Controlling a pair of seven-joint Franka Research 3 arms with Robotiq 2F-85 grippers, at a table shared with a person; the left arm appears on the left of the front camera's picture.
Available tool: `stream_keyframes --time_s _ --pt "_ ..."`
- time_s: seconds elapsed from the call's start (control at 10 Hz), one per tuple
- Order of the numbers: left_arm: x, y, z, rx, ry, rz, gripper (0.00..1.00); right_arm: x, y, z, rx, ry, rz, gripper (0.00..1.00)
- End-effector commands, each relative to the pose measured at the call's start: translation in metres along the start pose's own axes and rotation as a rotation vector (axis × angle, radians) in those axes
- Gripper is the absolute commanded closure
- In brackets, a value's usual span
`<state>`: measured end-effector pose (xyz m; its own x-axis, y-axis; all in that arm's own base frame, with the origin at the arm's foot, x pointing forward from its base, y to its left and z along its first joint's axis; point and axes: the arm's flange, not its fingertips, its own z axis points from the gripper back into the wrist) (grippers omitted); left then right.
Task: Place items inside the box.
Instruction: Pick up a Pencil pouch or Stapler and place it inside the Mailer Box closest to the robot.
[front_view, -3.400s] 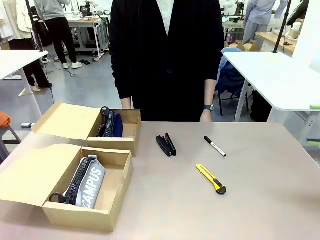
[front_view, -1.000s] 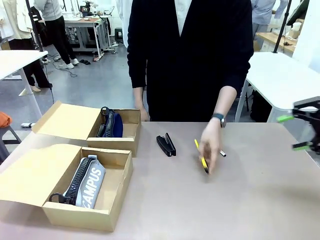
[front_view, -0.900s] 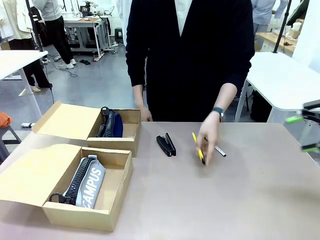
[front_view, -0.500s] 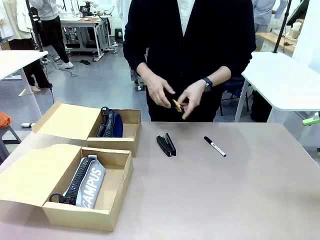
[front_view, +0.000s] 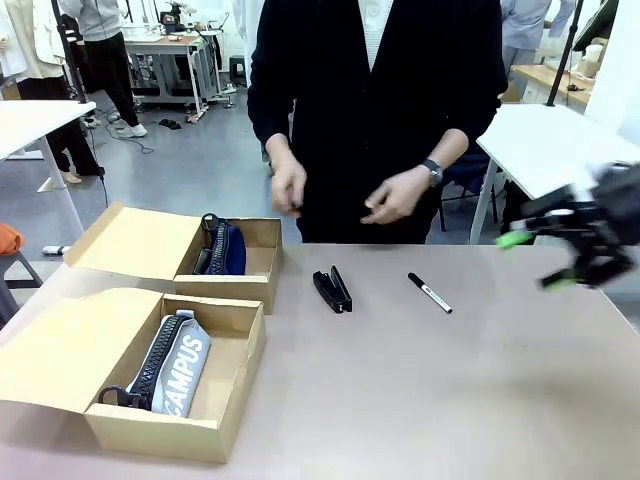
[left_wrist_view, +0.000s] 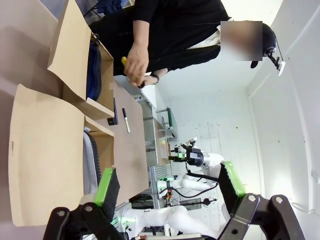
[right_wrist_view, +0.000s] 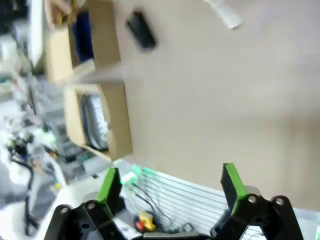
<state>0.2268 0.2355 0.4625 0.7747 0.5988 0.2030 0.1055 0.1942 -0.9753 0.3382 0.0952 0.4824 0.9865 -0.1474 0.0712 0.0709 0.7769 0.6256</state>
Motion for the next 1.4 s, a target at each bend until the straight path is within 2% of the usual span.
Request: stream_keyframes --time_s 0.0,0.1,0.2,0.4,0.5,0.6,0.7,0.8,0.9,1.0,1.2,1.3 --pt "-0.001 -0.002 0.001 -0.016 -0.004 -0.016 0.00 0.035 0.044 -0.063 -0.099 0.088 0.149 0.00" --pt "-0.001 -0.002 0.001 -0.016 -0.004 -0.016 0.00 0.037 0.056 -0.080 -0.132 0.051 0.166 0.00" --pt "-0.001 -0.002 0.001 -0.016 -0.004 -0.016 0.00 -0.002 0.043 -0.043 -0.045 0.070 0.103 0.00" --pt "-0.001 -0.002 0.001 -0.016 -0.004 -0.016 0.00 -0.002 0.043 -0.043 -0.045 0.070 0.103 0.00" --pt "-0.001 -0.002 0.001 -0.016 -0.004 -0.016 0.00 0.008 0.059 -0.074 -0.064 0.094 0.144 0.00" --pt "-0.001 -0.002 0.001 -0.016 -0.004 -0.016 0.00 0.022 0.094 -0.107 -0.236 0.140 0.249 0.00" --pt "-0.001 -0.002 0.001 -0.016 -0.004 -0.016 0.00 0.047 0.124 -0.137 -0.325 0.134 0.305 0.00" --pt "-0.001 -0.002 0.001 -0.016 -0.004 -0.016 0.00 0.076 0.151 -0.162 -0.309 0.092 0.351 0.00" --pt "-0.001 -0.002 0.001 -0.016 -0.004 -0.016 0.00 0.096 0.169 -0.190 -0.363 0.080 0.366 0.00" --pt "-0.001 -0.002 0.001 -0.016 -0.004 -0.016 0.00 0.115 0.179 -0.225 -0.445 0.081 0.394 0.00" --pt "-0.001 -0.002 0.001 -0.016 -0.004 -0.016 0.00 0.129 0.174 -0.279 -0.496 0.118 0.494 0.00" --pt "-0.001 -0.002 0.001 -0.016 -0.004 -0.016 0.00 0.134 0.167 -0.295 -0.562 0.088 0.490 0.00"
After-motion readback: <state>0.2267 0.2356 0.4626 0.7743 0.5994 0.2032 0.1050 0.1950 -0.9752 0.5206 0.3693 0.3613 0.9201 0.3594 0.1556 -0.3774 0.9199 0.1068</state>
